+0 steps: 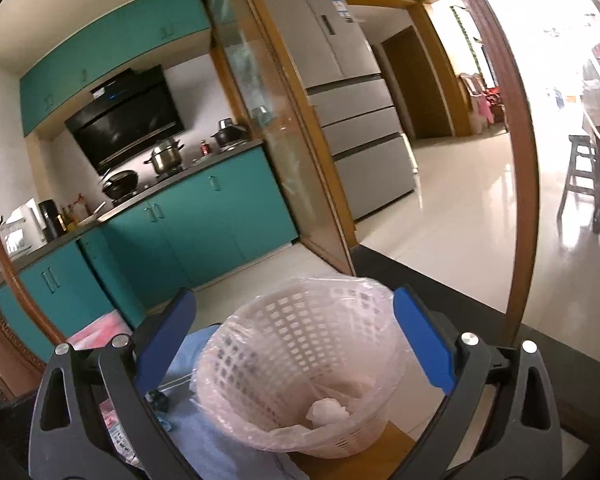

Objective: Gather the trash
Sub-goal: 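Carry the tissue and pink bag over the white basket and open both grippers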

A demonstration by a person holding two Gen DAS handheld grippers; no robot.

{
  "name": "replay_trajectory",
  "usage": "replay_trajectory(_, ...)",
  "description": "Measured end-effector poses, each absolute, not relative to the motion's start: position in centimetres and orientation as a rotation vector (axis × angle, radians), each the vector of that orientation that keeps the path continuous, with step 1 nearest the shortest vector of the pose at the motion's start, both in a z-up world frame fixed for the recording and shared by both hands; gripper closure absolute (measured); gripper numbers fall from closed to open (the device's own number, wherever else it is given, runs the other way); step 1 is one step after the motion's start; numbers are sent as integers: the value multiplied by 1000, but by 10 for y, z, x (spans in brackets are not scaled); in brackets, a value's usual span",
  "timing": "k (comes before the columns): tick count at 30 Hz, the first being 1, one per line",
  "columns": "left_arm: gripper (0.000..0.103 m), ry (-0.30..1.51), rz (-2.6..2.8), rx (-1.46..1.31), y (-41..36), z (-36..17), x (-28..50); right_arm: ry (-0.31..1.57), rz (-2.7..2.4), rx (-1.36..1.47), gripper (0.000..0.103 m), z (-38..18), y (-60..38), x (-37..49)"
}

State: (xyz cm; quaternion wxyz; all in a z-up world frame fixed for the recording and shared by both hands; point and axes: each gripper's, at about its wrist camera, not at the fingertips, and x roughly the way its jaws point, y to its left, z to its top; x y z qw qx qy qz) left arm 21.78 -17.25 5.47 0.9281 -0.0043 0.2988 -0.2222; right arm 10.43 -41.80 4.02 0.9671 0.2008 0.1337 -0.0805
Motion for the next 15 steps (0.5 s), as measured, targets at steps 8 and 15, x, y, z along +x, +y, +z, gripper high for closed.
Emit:
replay_trajectory(8, 14, 657, -479, -37, -222, 31, 265, 298, -190, 421, 6, 35, -434, 111)
replay_trajectory(15, 7, 635, -336, -50, -141, 41, 217, 325, -117, 383, 6, 36, -411, 114)
